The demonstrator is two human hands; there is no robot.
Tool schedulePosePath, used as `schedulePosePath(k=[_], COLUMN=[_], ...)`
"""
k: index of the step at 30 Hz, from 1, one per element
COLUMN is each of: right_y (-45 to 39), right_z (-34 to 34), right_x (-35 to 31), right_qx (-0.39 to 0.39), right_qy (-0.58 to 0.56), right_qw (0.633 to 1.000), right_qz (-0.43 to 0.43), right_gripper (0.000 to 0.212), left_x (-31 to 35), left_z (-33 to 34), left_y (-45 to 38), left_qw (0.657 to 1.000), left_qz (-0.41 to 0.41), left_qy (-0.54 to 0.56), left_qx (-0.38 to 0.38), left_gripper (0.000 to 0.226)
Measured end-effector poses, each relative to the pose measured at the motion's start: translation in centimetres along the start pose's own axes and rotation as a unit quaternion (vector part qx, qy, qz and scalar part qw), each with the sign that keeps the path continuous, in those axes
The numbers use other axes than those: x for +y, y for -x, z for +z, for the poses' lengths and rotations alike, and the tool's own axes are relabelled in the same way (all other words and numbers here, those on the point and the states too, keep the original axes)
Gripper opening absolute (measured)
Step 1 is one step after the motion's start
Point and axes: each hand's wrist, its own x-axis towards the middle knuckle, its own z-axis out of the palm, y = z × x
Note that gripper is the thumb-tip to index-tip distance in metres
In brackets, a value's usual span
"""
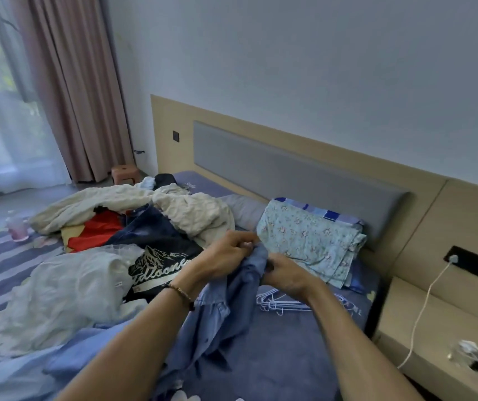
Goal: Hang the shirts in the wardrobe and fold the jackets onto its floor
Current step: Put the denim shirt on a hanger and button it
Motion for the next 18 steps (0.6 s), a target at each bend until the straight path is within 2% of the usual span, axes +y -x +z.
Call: schedulePosePath(k=[1, 2, 4, 6, 7, 11, 14, 18], right_y=[0.2, 0.2, 0.6, 0.9, 0.8, -1.3, -4.7, -10.8], right_z=[-0.4, -1.3, -3.9, -6.9, -8.2, -11.8, -12.0, -12.1], right_x=[0.3, 0.9, 1.4, 2.1, 2.9, 9.7, 17.5, 28.3], right_qx=[0.012, 0.045, 0.147, 0.234, 0.251, 0.252, 0.211, 0.116], right_qy=[-0.048, -0.111, -0.207, -0.182, -0.150, -0.026, 0.004, -0.029], right_qw=[0.999, 0.993, 0.967, 0.955, 0.956, 0.964, 0.967, 0.965], right_qz=[0.007, 0.018, 0.018, 0.009, 0.016, 0.083, 0.143, 0.233], right_gripper=[0.021, 0.026, 0.034, 0.032, 0.033, 0.043, 0.025, 0.021], left_x=[0.8, 1.5, 2.1, 1.8, 1.2, -5.4, -12.6, -22.0], left_z=[-0.1, -0.2, 0.0, 0.9, 1.7, 7.2, 11.9, 17.8], left_y=[-0.8, -2.0, -4.8, -7.4, -8.5, -11.5, -13.2, -16.7], left_qw=[1.000, 0.999, 0.997, 0.995, 0.991, 0.975, 0.975, 0.972], left_qz=[0.009, 0.017, 0.036, 0.054, 0.060, 0.042, -0.012, -0.146], left_qy=[0.016, 0.038, 0.041, -0.040, -0.086, -0.211, -0.214, -0.181], left_qx=[0.008, 0.017, 0.046, 0.080, 0.086, 0.060, 0.053, 0.022], left_gripper=[0.027, 0.030, 0.039, 0.034, 0.028, 0.013, 0.016, 0.019])
